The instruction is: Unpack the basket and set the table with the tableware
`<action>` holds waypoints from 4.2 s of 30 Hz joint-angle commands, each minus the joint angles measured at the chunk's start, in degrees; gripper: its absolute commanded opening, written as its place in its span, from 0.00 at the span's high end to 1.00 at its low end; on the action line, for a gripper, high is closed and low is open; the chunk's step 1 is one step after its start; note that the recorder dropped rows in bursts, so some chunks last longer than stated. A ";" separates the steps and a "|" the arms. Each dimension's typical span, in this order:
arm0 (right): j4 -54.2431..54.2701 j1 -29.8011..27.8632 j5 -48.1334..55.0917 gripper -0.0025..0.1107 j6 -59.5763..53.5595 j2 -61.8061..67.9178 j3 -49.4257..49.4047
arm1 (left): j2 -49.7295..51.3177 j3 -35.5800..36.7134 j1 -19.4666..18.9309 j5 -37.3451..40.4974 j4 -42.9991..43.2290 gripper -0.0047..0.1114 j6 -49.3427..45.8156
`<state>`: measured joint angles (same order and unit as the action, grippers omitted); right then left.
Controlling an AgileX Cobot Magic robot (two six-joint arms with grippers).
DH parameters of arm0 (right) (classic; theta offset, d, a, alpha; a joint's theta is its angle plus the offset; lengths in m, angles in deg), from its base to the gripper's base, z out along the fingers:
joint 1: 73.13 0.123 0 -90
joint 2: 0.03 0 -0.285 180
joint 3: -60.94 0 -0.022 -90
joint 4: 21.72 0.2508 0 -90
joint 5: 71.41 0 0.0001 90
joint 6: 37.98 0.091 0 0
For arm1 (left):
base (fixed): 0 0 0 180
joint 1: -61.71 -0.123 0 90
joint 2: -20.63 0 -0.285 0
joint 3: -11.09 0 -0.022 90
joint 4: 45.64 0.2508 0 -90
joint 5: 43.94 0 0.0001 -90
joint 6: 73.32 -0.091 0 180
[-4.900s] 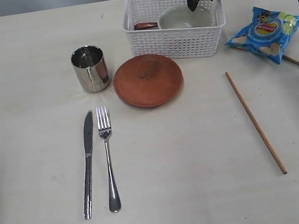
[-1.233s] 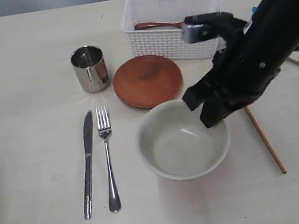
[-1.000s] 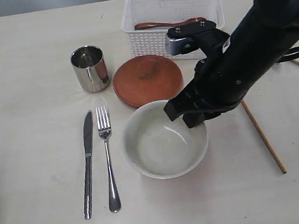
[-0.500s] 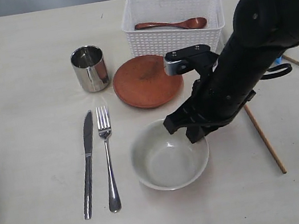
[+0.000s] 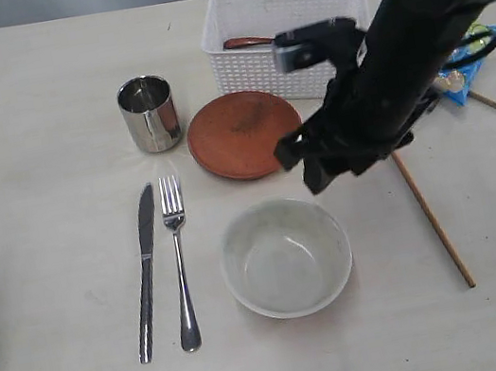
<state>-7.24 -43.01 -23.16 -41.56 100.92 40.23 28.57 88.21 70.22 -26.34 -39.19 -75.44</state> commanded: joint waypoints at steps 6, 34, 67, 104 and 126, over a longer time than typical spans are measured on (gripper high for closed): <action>-5.37 -25.15 0.76 0.51 4.82 -3.99 4.36 | -0.15 0.10 -0.31 -0.45 -0.66 0.96 0.20; 12.68 -43.15 -4.10 0.97 -6.89 24.14 22.70 | -0.15 0.10 -0.31 -0.45 -0.66 0.96 0.20; 30.48 -3.00 -31.78 0.98 -21.36 3.77 3.44 | -0.15 0.10 -0.31 -0.45 -0.44 0.96 0.20; -10.06 -21.76 -12.51 0.51 17.92 11.55 21.51 | -0.15 0.10 -0.31 -0.45 -0.44 0.96 0.20; -4.65 -22.67 -10.95 0.98 11.41 34.77 40.97 | -0.15 0.10 -0.31 -0.45 -0.44 0.96 0.20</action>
<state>-8.66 -65.28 -33.29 -29.81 135.80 78.98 28.57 88.21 70.22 -26.34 -39.19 -75.44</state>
